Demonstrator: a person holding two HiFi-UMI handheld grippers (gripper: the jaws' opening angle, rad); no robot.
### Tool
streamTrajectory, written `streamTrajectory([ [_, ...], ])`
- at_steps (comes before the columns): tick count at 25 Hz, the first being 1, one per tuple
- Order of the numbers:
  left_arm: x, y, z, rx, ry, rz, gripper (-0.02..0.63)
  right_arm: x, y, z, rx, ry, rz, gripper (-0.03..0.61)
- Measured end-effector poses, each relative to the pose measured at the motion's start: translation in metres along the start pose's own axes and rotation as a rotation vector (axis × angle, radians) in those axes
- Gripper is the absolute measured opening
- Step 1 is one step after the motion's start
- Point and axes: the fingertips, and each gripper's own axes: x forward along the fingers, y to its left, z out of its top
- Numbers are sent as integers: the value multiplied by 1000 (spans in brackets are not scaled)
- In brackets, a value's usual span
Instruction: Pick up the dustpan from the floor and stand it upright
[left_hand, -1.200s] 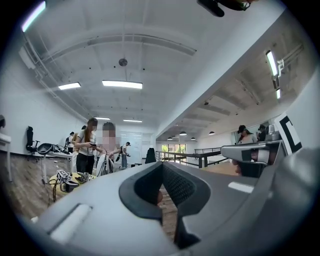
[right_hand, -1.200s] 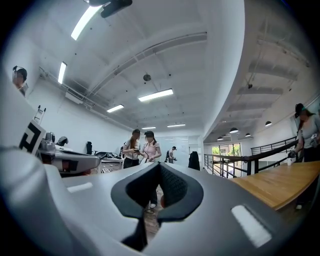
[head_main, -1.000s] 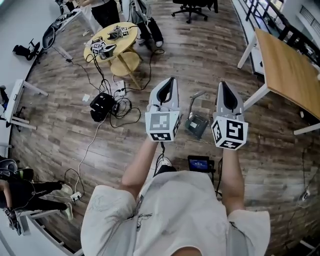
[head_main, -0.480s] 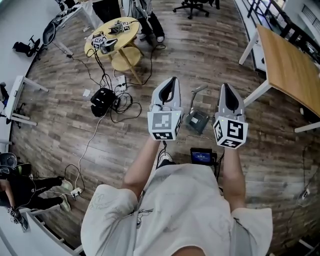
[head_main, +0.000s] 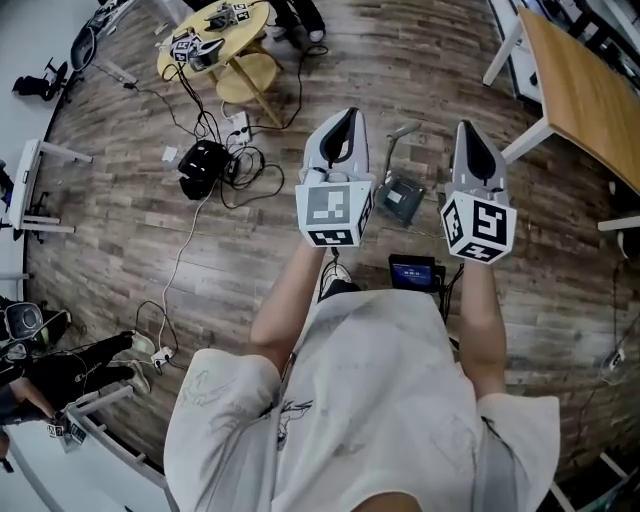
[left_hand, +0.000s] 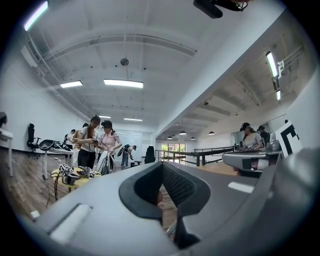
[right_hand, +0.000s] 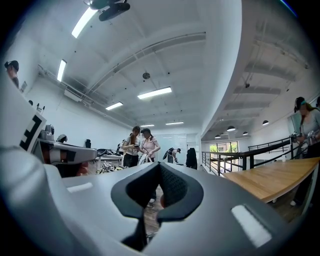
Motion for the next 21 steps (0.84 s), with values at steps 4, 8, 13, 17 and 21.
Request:
streamTrajectory([
  [4,13,8,-6,-2,4,-9,20,17,5,-6,-2,6,4,5],
  [8,15,-2,-7,-9,7,-12,20,13,-3,-5,-1,4,3,5],
  [13,5,-14,-18,-2,6,-17,20,-1,-4,-15,-2,-2,3,5],
  [17,6,-5,-14,-12,21,-21,20,4,2,-10,0,14,-3,5],
  [21,3,12,2,-20,26,-25,20,14,16,6,-9,12,-2,5],
])
